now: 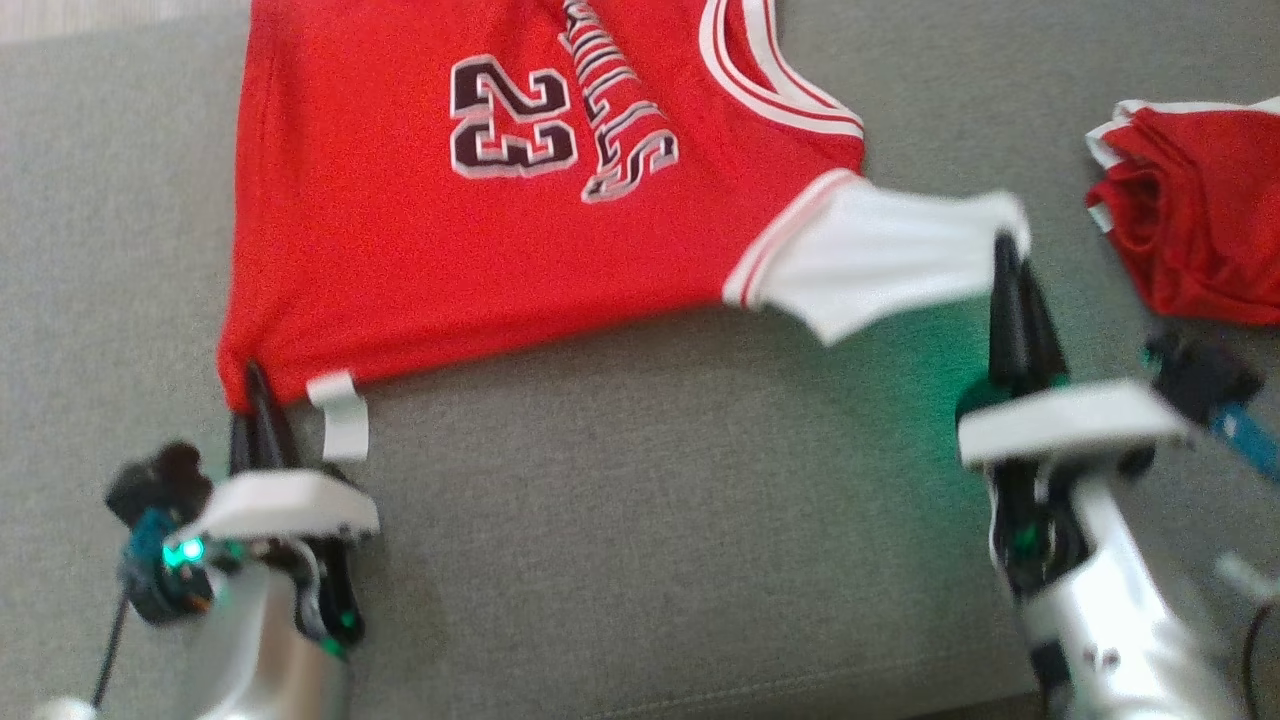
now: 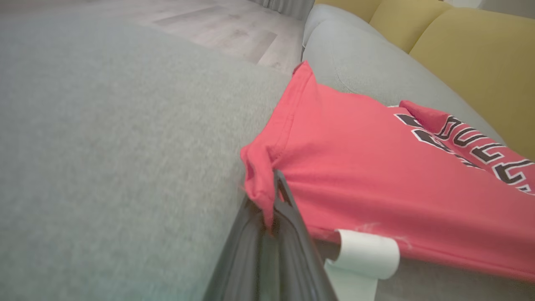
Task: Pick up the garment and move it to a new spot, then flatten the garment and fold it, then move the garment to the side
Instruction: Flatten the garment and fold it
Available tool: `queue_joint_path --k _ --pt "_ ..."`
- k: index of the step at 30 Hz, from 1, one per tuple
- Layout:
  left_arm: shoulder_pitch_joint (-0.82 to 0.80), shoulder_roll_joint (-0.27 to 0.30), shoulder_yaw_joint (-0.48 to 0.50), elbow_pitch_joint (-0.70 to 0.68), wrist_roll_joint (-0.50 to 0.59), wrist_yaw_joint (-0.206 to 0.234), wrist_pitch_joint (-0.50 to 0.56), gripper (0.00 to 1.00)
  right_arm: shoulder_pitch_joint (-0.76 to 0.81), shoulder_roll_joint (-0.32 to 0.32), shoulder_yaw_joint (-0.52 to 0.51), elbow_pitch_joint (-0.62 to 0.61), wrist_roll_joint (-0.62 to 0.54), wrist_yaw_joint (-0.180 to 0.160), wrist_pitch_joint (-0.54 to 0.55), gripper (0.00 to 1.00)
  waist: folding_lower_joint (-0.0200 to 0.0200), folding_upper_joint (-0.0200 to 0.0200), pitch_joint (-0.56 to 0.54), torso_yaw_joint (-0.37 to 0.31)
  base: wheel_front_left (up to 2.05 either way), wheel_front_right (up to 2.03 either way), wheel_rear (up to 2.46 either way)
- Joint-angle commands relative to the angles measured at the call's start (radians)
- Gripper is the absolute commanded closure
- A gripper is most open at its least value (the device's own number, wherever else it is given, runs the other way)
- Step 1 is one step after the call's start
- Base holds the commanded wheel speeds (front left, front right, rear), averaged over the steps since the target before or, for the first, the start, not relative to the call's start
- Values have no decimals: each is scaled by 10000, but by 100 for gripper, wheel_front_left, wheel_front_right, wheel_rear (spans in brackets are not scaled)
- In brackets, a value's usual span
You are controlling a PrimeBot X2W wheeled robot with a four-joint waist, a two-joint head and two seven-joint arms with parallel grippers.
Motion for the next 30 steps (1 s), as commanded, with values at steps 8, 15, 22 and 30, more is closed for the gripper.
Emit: queue_joint_path --k 8,15,22,30 --pt "1706 296 -477 -774 -863 556 -52 100 2042 -27 535 -546 271 37 -68 100 2 0 -1214 -142 0 0 0" --pt "3107 296 -845 -1124 -1035 589 -53 100 3502 -17 625 -397 194 37 -68 100 2 0 -2208 -33 0 0 0" --pt "3786 295 -1189 -1793 -887 550 -53 100 3776 -119 900 -852 436 37 -68 100 2 0 -2182 76 0 0 0" --pt "2632 295 -1549 -2391 -1610 621 -53 100 2192 -19 886 -994 652 37 -68 100 2 0 -1470 315 0 0 0"
